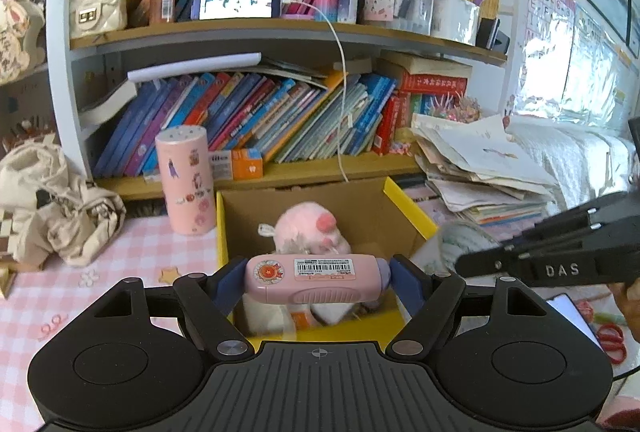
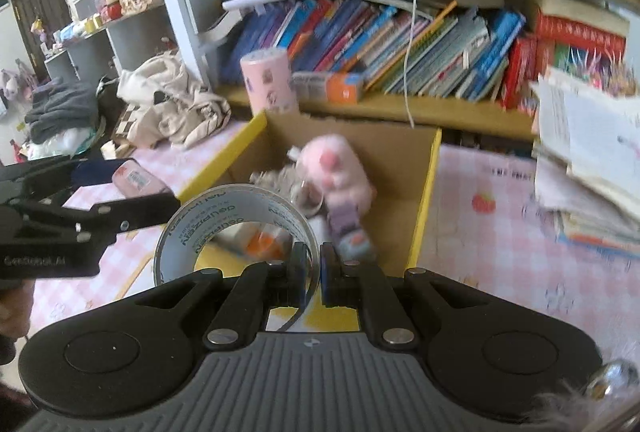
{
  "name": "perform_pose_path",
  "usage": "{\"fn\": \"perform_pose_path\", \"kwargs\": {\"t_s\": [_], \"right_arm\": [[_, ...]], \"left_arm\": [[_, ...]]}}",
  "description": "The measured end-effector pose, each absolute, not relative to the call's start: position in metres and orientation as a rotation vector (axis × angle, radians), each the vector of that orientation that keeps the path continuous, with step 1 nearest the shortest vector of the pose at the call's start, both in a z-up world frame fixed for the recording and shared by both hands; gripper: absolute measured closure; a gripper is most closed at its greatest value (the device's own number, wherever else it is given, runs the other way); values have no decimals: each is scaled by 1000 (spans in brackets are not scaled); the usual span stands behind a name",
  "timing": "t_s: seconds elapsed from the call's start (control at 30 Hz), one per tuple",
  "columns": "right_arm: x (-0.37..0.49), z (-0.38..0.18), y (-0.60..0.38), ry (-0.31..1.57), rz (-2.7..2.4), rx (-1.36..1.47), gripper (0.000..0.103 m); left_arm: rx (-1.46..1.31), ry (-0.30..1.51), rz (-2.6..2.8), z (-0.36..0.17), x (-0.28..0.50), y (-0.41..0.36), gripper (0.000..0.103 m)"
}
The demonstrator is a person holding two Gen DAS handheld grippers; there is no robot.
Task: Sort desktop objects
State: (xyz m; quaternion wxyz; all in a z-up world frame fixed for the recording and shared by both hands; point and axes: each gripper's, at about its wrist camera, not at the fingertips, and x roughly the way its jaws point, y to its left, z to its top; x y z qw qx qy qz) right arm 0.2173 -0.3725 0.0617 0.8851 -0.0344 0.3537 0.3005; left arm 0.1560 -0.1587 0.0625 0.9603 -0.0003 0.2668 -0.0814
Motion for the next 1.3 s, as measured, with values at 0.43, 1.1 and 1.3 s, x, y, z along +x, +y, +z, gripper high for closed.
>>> {"fn": "perform_pose_path", "kwargs": {"t_s": [0.43,1.1,1.3], "right_arm": [[287,32,-331,744,591,-276,96],[319,-25,-283,909,683,-546,94],[318,-24,-284,907,668,-524,71]], "left_arm": [[68,587,-197,42,211,-162,26],[161,755,-252,-17,257,-162,25],[167,763,-239,-16,258,-162,23]]}}
